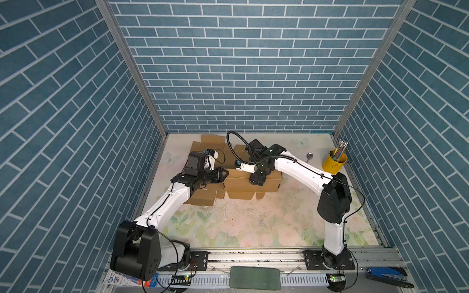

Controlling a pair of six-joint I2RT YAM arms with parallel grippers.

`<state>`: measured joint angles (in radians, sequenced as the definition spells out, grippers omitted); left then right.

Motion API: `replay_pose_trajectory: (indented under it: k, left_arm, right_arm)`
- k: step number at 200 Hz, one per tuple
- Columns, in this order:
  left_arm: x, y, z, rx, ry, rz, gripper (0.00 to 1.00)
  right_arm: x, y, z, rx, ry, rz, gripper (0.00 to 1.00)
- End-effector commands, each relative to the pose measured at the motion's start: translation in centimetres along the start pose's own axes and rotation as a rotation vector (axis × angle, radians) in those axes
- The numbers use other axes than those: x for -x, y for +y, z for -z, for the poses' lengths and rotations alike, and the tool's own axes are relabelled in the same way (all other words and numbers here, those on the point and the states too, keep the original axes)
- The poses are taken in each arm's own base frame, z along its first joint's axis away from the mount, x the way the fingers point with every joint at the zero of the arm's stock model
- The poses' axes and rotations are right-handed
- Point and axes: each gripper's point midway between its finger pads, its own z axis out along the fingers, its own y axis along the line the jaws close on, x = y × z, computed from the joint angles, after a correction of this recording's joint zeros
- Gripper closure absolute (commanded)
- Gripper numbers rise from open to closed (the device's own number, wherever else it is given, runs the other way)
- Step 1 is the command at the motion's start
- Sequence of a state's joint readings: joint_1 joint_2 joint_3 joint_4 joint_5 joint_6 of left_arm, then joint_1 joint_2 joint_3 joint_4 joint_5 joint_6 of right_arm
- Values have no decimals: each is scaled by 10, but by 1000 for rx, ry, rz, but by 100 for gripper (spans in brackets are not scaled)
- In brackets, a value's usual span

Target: Fold the paper box

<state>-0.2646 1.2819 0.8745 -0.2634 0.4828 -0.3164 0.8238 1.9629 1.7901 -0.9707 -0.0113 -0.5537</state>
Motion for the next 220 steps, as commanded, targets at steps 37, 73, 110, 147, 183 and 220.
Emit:
replay_pose_trajectory:
  k: [37,73,110,147,183,220]
  left_arm:
    - [29,-22,37,42,3,-56,42]
    - [64,-34,58,75,-73,-136,40]
    - [96,-22,77,208,-201,-209,36]
    - [118,-14,97,208,-356,-159,8]
    - [109,-11,74,156,-263,-113,11]
    - [99,-2,58,184,-233,-103,11]
  right_arm:
    - [-10,10,15,1,-10,64,57]
    - [-24,-6,35,-131,-10,63,72]
    - [-77,-45,73,-332,46,-24,76]
    - [-153,-91,102,-581,176,-76,82]
    - [-198,-116,95,-730,318,-10,83]
    - [-219,-132,65,-796,355,9,79]
